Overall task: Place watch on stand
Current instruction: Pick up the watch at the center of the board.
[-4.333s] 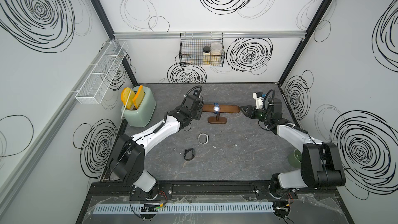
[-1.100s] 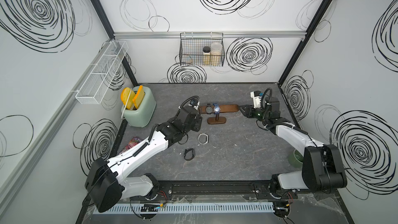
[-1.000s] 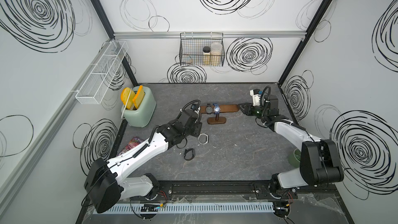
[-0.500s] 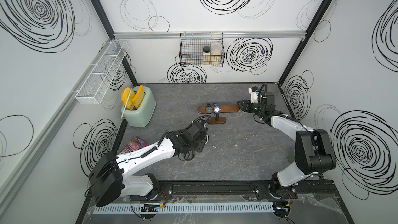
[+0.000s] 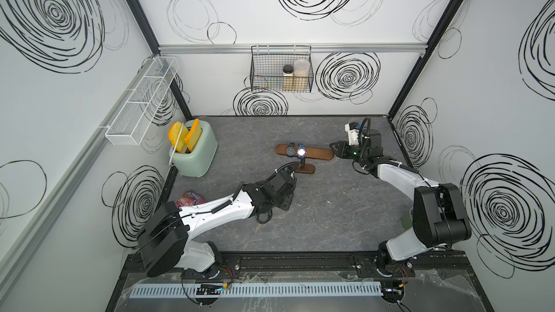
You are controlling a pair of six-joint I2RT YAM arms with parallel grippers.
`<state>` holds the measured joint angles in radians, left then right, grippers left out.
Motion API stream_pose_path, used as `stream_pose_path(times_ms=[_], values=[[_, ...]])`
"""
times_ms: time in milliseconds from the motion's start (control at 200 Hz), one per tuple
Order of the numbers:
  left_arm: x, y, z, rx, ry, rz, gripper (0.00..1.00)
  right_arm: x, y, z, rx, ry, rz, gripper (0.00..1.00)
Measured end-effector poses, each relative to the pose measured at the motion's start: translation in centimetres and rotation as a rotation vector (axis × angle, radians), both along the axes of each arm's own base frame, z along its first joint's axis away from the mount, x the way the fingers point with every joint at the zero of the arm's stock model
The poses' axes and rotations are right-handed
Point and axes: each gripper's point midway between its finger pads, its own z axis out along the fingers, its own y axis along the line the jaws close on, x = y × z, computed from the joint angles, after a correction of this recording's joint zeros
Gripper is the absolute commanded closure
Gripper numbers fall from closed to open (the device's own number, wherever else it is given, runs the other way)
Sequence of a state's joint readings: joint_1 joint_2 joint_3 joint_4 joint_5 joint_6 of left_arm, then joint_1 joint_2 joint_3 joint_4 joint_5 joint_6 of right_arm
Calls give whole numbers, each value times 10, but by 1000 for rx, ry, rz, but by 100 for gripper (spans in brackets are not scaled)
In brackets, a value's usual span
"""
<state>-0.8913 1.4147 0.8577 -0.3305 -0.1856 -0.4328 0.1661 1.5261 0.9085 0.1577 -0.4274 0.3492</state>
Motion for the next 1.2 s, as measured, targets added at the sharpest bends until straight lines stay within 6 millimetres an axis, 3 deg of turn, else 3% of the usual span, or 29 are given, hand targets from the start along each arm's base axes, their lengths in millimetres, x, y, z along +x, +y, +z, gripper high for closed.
stream_pose_path(times_ms=[110,240,375,515,865,1036,1201], values=[[6,12,-16,31,14,38,60,-11,-13,13,-22,-36,-49,56],[11,35,-36,43,43,92,60,-32,-24,42,-28,-108,-81,50],[9,50,-51,46,74,117,61,-61,-24,59,0,-156,-65,46],[15,47,-52,27,60,112,61,-95,-10,38,33,-110,-13,44],[25,43,-64,42,54,108,61,-168,49,-15,93,45,173,43],[31,39,-67,42,45,111,62,-188,62,-33,102,97,211,43],[38,34,-71,40,41,109,65,-193,69,-35,103,101,229,43]])
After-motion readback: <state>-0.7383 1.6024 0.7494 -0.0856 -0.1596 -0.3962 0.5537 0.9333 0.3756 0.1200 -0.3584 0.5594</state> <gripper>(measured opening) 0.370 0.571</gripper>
